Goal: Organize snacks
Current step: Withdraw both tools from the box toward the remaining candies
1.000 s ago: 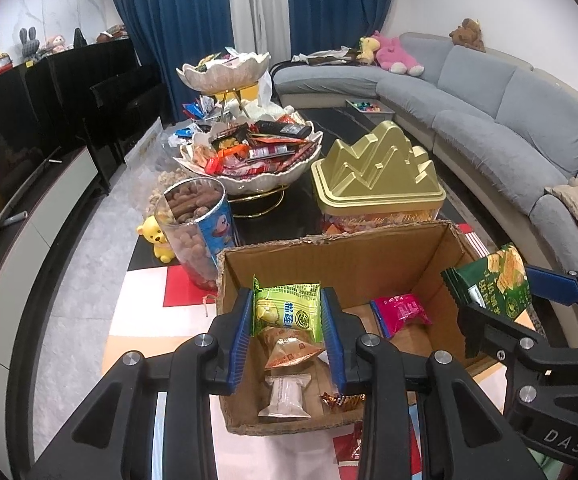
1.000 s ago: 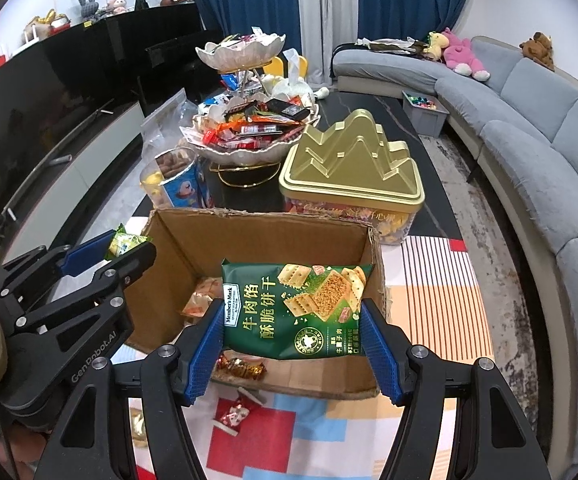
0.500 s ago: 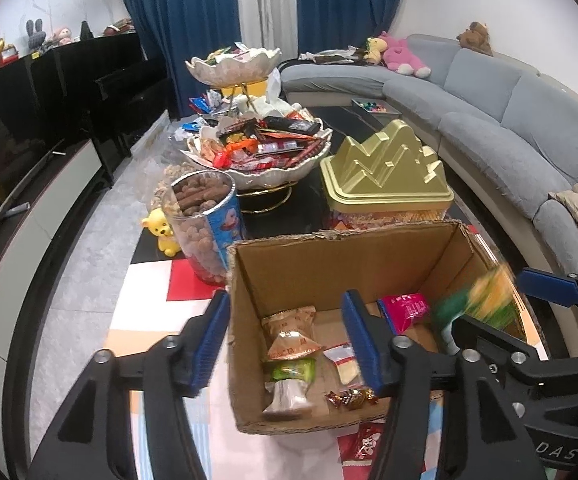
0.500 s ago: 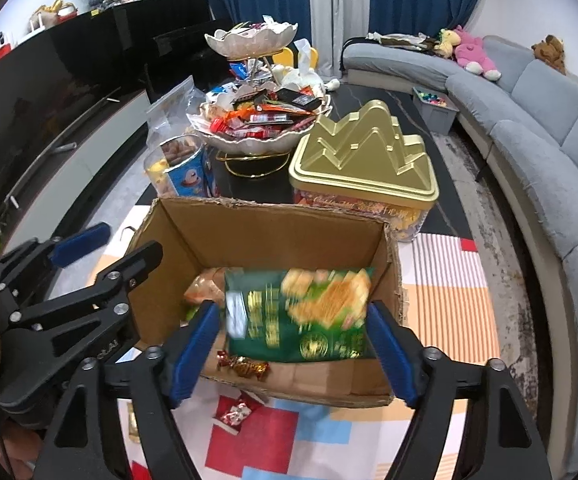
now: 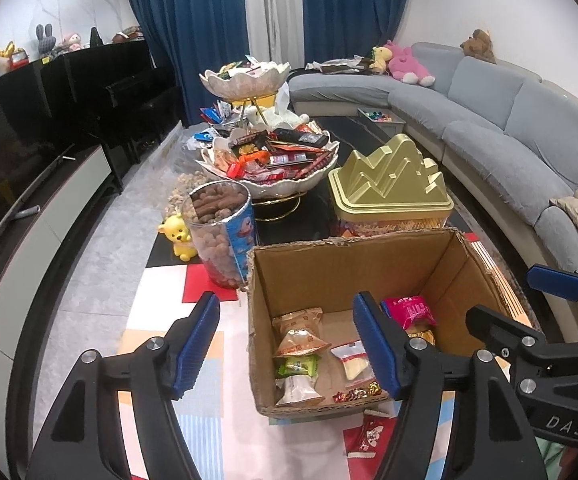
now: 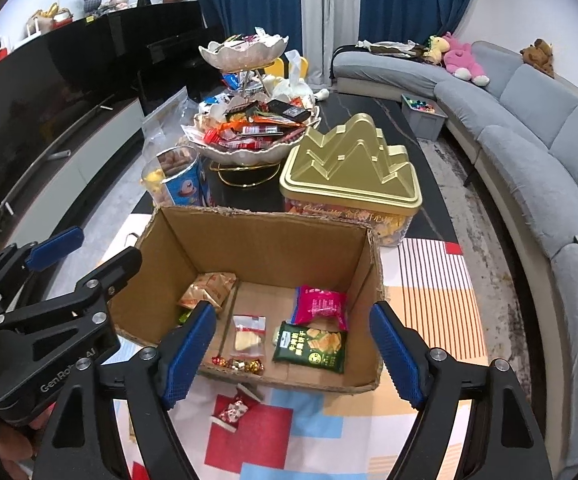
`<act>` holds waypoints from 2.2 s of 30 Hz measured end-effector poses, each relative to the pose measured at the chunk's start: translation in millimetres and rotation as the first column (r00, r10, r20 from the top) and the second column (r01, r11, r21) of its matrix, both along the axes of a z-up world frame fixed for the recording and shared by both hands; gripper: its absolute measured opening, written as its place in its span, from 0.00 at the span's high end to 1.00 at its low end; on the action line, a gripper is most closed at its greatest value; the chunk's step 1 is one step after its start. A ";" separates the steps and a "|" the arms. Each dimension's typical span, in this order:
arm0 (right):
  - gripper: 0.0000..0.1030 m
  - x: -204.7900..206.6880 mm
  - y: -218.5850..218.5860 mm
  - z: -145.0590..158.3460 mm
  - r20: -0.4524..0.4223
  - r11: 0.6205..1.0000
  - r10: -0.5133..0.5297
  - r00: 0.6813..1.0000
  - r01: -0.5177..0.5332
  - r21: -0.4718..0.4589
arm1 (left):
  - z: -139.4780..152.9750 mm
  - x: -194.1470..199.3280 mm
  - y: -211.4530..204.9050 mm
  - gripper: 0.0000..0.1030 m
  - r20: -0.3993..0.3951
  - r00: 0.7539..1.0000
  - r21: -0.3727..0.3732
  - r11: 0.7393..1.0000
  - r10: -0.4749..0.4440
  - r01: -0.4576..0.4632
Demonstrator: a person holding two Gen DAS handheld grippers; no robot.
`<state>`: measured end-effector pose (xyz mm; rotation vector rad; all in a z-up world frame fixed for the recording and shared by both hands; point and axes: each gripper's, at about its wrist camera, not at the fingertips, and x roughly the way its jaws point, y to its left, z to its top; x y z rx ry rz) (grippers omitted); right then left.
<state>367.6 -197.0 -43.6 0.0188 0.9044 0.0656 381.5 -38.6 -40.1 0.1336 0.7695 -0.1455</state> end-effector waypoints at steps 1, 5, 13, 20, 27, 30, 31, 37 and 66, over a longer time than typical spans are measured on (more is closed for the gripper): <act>0.23 -1.9 0.8 1.4 0.002 1.000 0.000 1.000 0.000 -0.002 | 1.4 -1.9 1.4 0.33 0.002 1.000 0.000 1.000 0.003 -0.003; 0.23 -8.8 3.8 6.9 0.011 1.000 0.001 1.000 -0.001 -0.010 | 6.4 -9.0 7.0 0.31 0.006 1.000 -0.003 1.000 0.015 -0.015; 0.23 -22.4 9.5 18.2 0.037 1.000 0.001 0.999 0.000 -0.013 | 17.1 -24.0 17.3 0.31 0.022 0.999 -0.007 1.000 0.028 -0.028; 0.23 -33.1 13.5 26.8 0.053 1.000 0.006 0.999 -0.005 -0.015 | 25.8 -37.2 23.0 0.31 0.041 0.999 -0.009 0.999 0.034 -0.033; 0.23 -44.0 16.2 29.3 0.057 1.000 -0.003 0.998 0.004 -0.022 | 30.2 -49.6 27.1 0.30 0.047 0.998 -0.008 0.999 0.036 -0.035; 0.23 -49.1 16.7 29.4 0.058 1.000 -0.010 0.998 0.012 -0.024 | 31.1 -53.7 28.7 0.30 0.048 0.998 -0.005 0.999 0.038 -0.038; 0.23 -50.9 17.0 29.6 0.059 1.000 -0.011 0.998 0.013 -0.024 | 31.2 -55.6 29.9 0.30 0.048 0.998 -0.006 0.999 0.040 -0.040; 0.13 -62.0 21.5 29.8 0.069 1.000 -0.014 0.998 0.015 -0.027 | 30.0 -69.9 37.3 0.27 0.050 0.998 -0.003 0.999 0.049 -0.049; 0.13 -101.9 48.2 -12.4 0.043 0.999 0.014 0.999 -0.013 -0.033 | -18.3 -121.2 69.1 0.27 -0.016 0.993 0.001 0.993 0.120 -0.120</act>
